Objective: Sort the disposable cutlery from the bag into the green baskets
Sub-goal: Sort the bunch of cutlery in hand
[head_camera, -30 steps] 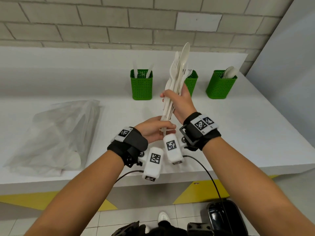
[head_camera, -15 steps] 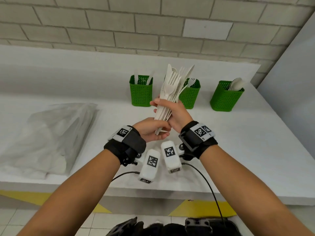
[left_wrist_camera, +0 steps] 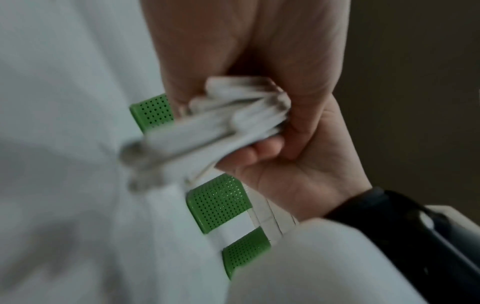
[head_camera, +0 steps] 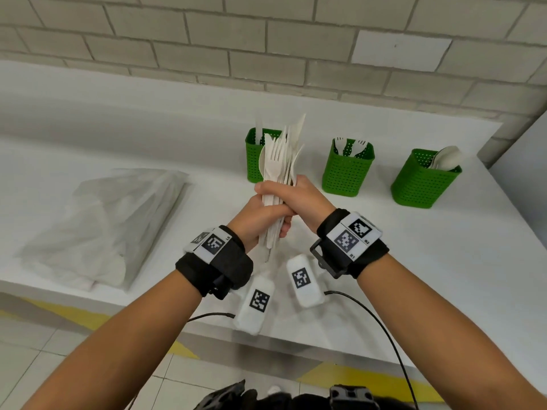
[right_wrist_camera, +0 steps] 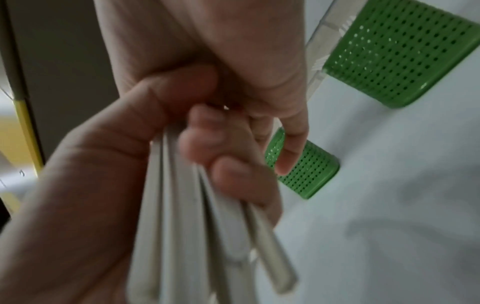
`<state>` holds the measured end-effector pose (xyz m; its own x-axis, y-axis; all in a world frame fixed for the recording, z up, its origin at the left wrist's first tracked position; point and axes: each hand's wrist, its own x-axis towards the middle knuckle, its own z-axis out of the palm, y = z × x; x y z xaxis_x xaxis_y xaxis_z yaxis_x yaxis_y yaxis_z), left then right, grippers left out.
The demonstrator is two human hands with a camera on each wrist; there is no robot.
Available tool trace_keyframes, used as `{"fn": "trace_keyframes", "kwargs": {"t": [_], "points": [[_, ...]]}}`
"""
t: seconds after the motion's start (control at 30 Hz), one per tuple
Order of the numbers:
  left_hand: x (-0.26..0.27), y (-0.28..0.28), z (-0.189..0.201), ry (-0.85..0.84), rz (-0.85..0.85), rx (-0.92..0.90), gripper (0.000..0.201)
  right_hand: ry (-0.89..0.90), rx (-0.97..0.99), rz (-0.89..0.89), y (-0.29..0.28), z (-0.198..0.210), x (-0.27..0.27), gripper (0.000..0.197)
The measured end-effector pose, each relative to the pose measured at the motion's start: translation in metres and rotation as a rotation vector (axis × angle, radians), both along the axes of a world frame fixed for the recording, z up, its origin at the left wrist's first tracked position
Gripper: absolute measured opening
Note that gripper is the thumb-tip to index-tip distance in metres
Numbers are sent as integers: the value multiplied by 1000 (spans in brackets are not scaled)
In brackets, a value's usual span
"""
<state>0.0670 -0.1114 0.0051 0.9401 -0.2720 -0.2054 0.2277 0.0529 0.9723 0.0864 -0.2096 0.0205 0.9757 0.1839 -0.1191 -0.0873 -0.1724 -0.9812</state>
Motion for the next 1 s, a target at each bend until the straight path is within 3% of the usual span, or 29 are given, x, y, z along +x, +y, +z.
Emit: {"fn": "trace_keyframes", "kwargs": {"t": [0.13, 0.23, 0.33, 0.47, 0.67, 1.0], "points": [[3, 15, 0, 87, -38, -141, 12, 35, 153, 36, 10, -3, 9, 38], [9, 34, 4, 133, -76, -297, 12, 51, 283, 69, 17, 2, 17, 33], [17, 53, 2, 149, -74, -382, 16, -15, 169, 52, 33, 2, 23, 35], [31, 73, -2, 115, -66, -362, 11, -84, 100, -81, 52, -2, 31, 41], [50, 96, -12, 133, -162, -383, 11, -50, 169, -165, 57, -5, 42, 17], [64, 97, -19, 157, -173, -388, 23, 10, 174, -120, 60, -5, 49, 6]]}}
